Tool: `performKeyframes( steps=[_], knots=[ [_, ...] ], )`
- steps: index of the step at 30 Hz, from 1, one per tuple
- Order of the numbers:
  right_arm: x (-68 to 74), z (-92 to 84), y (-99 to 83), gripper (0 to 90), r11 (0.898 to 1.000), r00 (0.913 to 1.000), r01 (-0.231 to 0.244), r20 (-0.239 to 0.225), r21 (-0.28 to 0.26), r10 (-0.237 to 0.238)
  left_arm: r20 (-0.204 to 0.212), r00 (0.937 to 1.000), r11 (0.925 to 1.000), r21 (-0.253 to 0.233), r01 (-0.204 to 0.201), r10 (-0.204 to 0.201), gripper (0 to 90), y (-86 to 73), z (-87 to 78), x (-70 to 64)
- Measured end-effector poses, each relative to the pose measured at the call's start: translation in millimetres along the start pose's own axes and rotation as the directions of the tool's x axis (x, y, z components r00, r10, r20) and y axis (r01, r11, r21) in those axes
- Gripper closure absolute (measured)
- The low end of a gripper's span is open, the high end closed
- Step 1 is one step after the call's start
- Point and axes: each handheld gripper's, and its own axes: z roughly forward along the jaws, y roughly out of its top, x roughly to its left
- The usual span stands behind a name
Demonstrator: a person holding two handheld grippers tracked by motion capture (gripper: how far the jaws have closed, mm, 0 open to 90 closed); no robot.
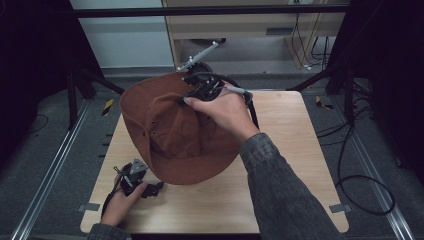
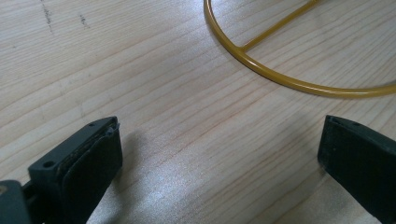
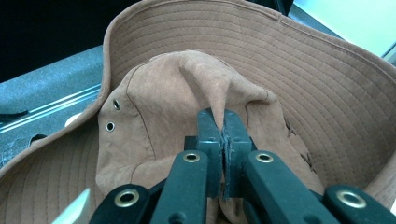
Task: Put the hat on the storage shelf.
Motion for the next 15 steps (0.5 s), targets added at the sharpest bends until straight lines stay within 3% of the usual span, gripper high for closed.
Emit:
performKeyframes(
  steps=[15],
  knots=[
    [0.4,8.7,-3.5,88.2,1.000,0.9999,-0.005,-0.013,0.012,0.005,0.000,1.0000,1.0000,0.000,0.000,0.000,0.0,0.0,0.0,0.0]
  ],
)
